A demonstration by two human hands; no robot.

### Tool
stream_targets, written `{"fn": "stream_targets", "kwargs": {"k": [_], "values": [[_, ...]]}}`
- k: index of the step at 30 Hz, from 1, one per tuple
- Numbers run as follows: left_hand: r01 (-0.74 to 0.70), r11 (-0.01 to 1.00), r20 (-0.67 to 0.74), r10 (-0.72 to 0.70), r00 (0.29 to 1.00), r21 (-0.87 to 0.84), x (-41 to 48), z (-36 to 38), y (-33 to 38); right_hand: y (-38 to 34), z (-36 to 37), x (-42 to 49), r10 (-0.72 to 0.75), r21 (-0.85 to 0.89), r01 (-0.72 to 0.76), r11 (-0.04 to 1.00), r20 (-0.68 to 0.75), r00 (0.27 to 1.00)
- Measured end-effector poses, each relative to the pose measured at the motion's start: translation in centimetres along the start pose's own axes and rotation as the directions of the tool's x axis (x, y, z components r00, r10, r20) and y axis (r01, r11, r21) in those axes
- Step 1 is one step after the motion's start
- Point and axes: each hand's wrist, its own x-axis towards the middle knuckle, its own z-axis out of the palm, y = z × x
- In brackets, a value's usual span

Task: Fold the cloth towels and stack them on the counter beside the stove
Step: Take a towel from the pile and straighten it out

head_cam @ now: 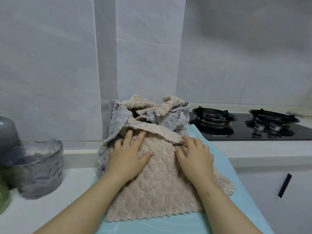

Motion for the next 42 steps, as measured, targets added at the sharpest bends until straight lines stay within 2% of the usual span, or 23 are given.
{"fn": "stream_targets", "kwargs": {"k": [2,4,6,8,12,14,16,18,20,23,25,28,30,33,38,42], "values": [[0.002,0.998,-0.065,0.002,0.998,0.067,0.2,-0.6,0.2,-0.2,-0.1,-0.1,-0.045,0.076,0.054,0.996,-0.11,0.993],[-0.027,0.992,-0.169,0.047,0.985,0.122,0.5,-1.3,0.6,-0.5,0.0,-0.1,-0.072,0.12,0.077,0.99,-0.049,0.996],[-0.113,0.989,-0.239,0.133,0.962,0.097,1.5,-2.1,1.3,-0.8,0.1,0.4,-0.087,0.123,0.079,0.989,0.055,0.995],[-0.173,0.984,-0.213,0.178,0.961,0.045,2.8,-2.6,1.7,-1.0,0.2,1.6,-0.093,0.084,0.083,0.993,0.127,0.987],[-0.115,0.993,-0.053,0.116,0.992,0.016,5.1,-2.6,1.6,-1.3,-0.9,3.9,-0.092,-0.028,0.099,0.995,0.19,0.977],[-0.13,0.991,-0.074,0.132,0.988,0.028,5.2,-2.1,1.4,-1.0,-1.0,4.0,-0.094,-0.047,0.106,0.993,0.197,0.976],[-0.232,0.973,-0.204,0.226,0.952,-0.006,4.0,-1.4,1.1,-0.5,-1.1,3.0,-0.131,-0.025,0.136,0.99,0.147,0.98],[-0.388,0.92,-0.326,0.353,0.877,-0.047,2.0,-0.7,0.6,0.3,-1.2,1.4,-0.173,-0.005,0.175,0.985,0.113,0.978],[-0.478,0.873,-0.374,0.413,0.83,-0.095,-0.2,-0.2,-0.1,1.0,-1.3,-0.4,-0.21,-0.032,0.215,0.976,0.121,0.97],[-0.51,0.838,-0.226,0.468,0.855,-0.193,-3.0,0.0,-0.7,1.7,-2.2,-2.4,-0.288,-0.002,0.291,0.957,0.143,0.947],[-0.517,0.801,-0.124,0.505,0.855,-0.303,-4.5,0.0,-1.3,2.1,-3.3,-3.6,-0.329,0.158,0.299,0.941,0.225,0.917],[-0.518,0.738,0.035,0.588,0.808,-0.433,-6.5,-0.4,-2.4,2.9,-4.8,-5.8,-0.343,0.398,0.184,0.899,0.377,0.861],[-0.557,0.727,0.132,0.648,0.75,-0.401,-7.4,-1.1,-2.7,3.7,-5.1,-6.8,-0.362,0.374,0.203,0.905,0.427,0.829],[-0.612,0.759,0.144,0.647,0.749,-0.224,-8.0,-1.4,-2.8,4.3,-4.6,-7.4,-0.426,0.253,0.347,0.903,0.425,0.799],[-0.621,0.781,-0.026,0.623,0.782,0.062,-8.6,-0.3,-2.5,4.3,-4.3,-8.3,-0.485,0.17,0.455,0.874,0.242,0.841],[-0.57,0.82,-0.177,0.569,0.803,0.045,-9.2,-0.5,-2.1,4.1,-4.4,-8.8,-0.5,0.106,0.489,0.866,0.181,0.847]]}}
